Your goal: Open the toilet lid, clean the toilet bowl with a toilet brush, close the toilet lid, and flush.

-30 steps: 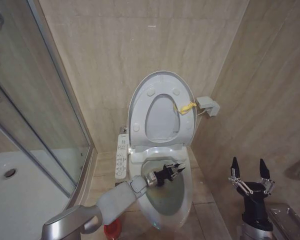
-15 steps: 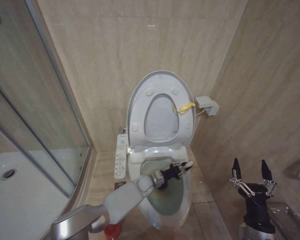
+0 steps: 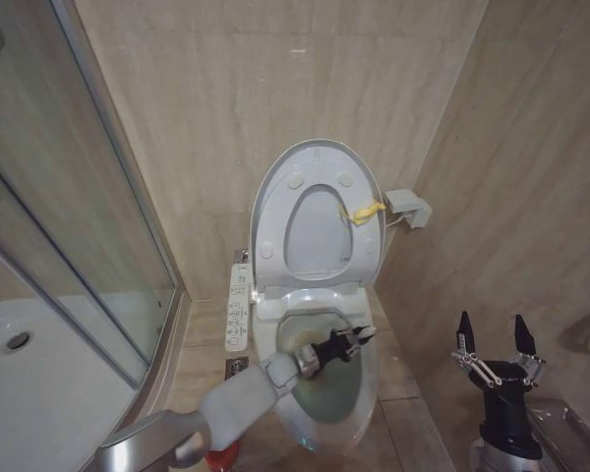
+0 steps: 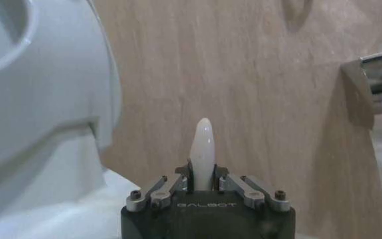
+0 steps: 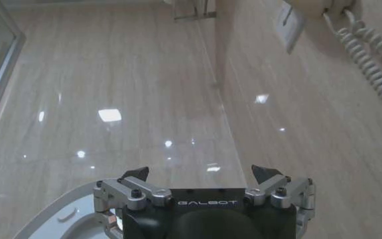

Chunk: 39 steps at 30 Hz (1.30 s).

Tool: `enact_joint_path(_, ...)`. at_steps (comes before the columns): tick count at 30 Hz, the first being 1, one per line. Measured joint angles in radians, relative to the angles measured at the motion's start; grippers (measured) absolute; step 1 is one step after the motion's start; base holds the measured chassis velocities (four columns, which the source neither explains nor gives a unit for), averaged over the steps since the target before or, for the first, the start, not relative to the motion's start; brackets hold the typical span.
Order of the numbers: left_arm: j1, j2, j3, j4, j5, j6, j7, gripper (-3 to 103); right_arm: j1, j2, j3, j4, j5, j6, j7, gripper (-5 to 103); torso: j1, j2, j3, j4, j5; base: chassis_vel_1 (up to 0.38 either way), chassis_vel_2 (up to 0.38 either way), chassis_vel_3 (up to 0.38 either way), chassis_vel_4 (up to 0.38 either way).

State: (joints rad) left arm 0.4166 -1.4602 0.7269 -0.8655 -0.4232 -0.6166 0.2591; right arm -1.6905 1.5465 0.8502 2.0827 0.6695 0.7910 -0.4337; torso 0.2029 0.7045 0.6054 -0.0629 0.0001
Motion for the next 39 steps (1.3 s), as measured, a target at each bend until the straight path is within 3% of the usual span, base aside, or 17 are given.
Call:
enact_joint_path(5,-0.026,-0.044,-0.047,-0.062,-0.033,0.003,-0.01,21,0.002,0.008,-0.016,0.002,-0.014,0.001,-0.005,100,0.0,0.0,0.0,-0.0027,-0.0005,0.0,0.0,0.0,0.0)
enact_joint_path(9,-0.013,-0.023,-0.035,-0.008,-0.022,0.001,0.007,21,0.0,0.0,-0.014,0.007,-0.016,-0.002,-0.004,100,0.0,0.0,0.0,-0.0016,-0.0002,0.0,0.0,0.0,0.0)
enact_joint_path(11,0.001,0.01,-0.012,0.016,-0.003,0.003,0.012,21,-0.003,-0.009,-0.005,0.008,-0.013,-0.004,-0.002,100,0.0,0.0,0.0,0.0002,0.0002,0.0,0.0,0.0,0.0)
enact_joint_path(16,-0.001,-0.008,-0.01,-0.024,-0.011,0.007,-0.002,21,-0.002,-0.011,-0.003,0.006,-0.01,-0.005,-0.001,100,0.0,0.0,0.0,0.0,0.0004,0.0,0.0,0.0,0.0)
enact_joint_path(18,-0.018,-0.058,-0.029,-0.069,-0.028,0.005,-0.013,21,0.0,-0.007,-0.008,0.0,-0.011,-0.003,-0.002,100,0.0,0.0,0.0,-0.0024,-0.0009,0.0,0.0,0.0,0.0)
enact_joint_path(20,-0.023,-0.069,-0.03,-0.073,-0.029,0.005,-0.016,21,0.001,-0.006,-0.009,-0.001,-0.011,-0.003,-0.003,100,0.0,0.0,0.0,-0.0029,-0.0008,0.0,0.0,0.0,0.0)
enact_joint_path(23,-0.022,-0.06,-0.014,-0.037,-0.006,0.005,-0.022,21,0.001,-0.008,-0.009,-0.001,-0.01,-0.003,-0.004,100,0.0,0.0,0.0,-0.0023,0.0,-0.03,-0.05,-0.009,0.006)
enact_joint_path(26,-0.008,-0.012,-0.003,0.01,0.017,0.005,-0.021,21,-0.005,-0.013,-0.007,0.002,-0.005,-0.002,-0.005,100,0.0,0.0,0.0,0.0002,0.0006,0.0,0.0,0.0,0.0)
enact_joint_path(29,-0.006,-0.001,-0.001,-0.006,0.011,0.009,-0.022,21,-0.005,-0.013,-0.007,0.002,-0.004,-0.001,-0.007,100,0.0,0.0,0.0,0.0002,0.0004,0.0,0.0,0.0,0.0)
enact_joint_path(34,-0.022,-0.069,-0.045,-0.07,-0.018,0.007,-0.038,21,0.0,-0.004,-0.016,-0.001,-0.01,0.001,-0.009,100,0.0,0.0,0.0,-0.0025,-0.0006,0.0,0.0,0.0,0.0)
enact_joint_path(39,0.014,-0.044,-0.01,-0.021,0.015,0.005,-0.032,21,-0.003,-0.003,-0.015,0.0,-0.014,0.002,-0.01,100,0.0,0.0,0.0,-0.0012,0.0,0.0,0.0,0.0,0.0)
